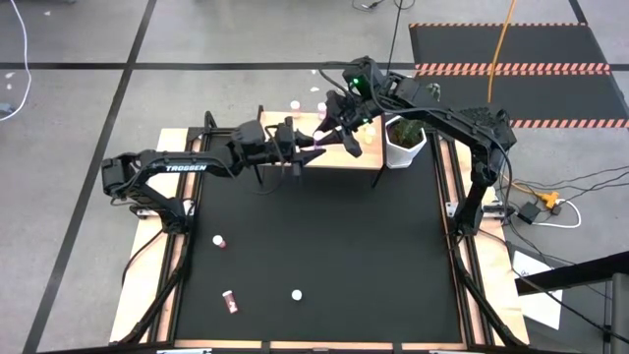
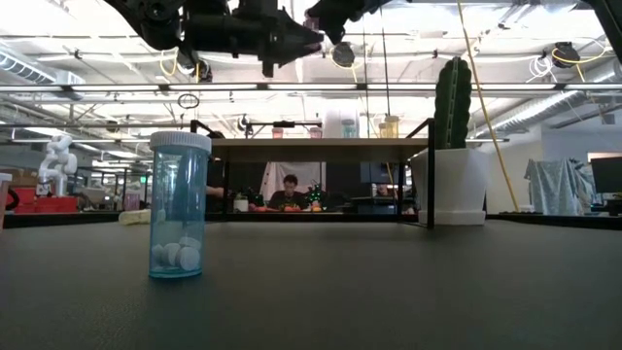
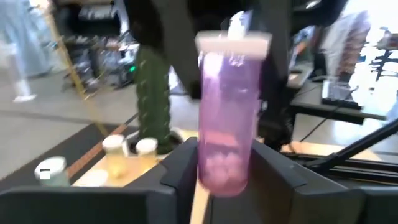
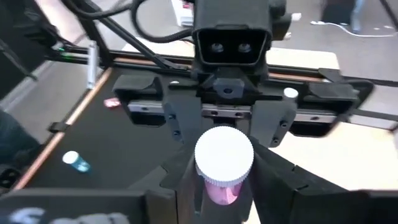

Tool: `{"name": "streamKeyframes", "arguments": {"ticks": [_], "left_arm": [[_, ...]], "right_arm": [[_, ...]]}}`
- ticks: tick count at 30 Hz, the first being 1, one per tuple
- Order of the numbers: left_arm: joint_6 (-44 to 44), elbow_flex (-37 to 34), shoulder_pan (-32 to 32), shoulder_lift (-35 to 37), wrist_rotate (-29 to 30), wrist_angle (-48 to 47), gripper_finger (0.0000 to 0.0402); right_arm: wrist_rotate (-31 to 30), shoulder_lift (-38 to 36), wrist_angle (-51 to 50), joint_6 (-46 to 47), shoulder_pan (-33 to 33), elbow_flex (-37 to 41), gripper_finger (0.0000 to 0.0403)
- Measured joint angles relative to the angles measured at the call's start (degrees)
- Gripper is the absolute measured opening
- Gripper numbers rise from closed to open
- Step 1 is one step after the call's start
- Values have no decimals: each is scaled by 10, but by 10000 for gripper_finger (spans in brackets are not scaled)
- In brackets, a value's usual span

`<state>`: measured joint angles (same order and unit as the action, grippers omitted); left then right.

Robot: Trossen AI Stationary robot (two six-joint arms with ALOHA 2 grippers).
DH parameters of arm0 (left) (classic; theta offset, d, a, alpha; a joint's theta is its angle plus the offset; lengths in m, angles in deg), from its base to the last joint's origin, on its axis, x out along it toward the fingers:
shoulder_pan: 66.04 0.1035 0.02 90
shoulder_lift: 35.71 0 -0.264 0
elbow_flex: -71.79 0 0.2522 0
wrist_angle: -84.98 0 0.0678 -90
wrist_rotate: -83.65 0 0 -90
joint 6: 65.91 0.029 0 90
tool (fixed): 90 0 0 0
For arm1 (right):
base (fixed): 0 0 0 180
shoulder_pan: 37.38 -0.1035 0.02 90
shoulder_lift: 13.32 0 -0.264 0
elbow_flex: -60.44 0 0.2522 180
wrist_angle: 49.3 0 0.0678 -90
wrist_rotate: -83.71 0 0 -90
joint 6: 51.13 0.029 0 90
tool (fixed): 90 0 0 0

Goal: Pick and place medicine bottles onto shelf by color
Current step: Put the bottom purple pill bottle on the shelf aligned with the other purple pill bottle

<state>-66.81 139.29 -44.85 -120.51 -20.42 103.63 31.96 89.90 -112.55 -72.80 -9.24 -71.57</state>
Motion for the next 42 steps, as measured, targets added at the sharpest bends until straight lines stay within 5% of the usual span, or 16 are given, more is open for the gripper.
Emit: {"name": "streamKeyframes", "arguments": {"ticks": [10,16,28,42], "left_arm": [[19,0,2,36,159,-143,303],[64,0,11,124,215,-282,364],[66,0,39,216,262,-349,357],[80,0,52,213,262,-353,353]], "right_arm": [[-131,3,56,-3,8,4,122],[-146,8,204,41,49,117,122],[-204,7,352,60,74,291,122],[-183,7,355,60,78,302,122]]}}
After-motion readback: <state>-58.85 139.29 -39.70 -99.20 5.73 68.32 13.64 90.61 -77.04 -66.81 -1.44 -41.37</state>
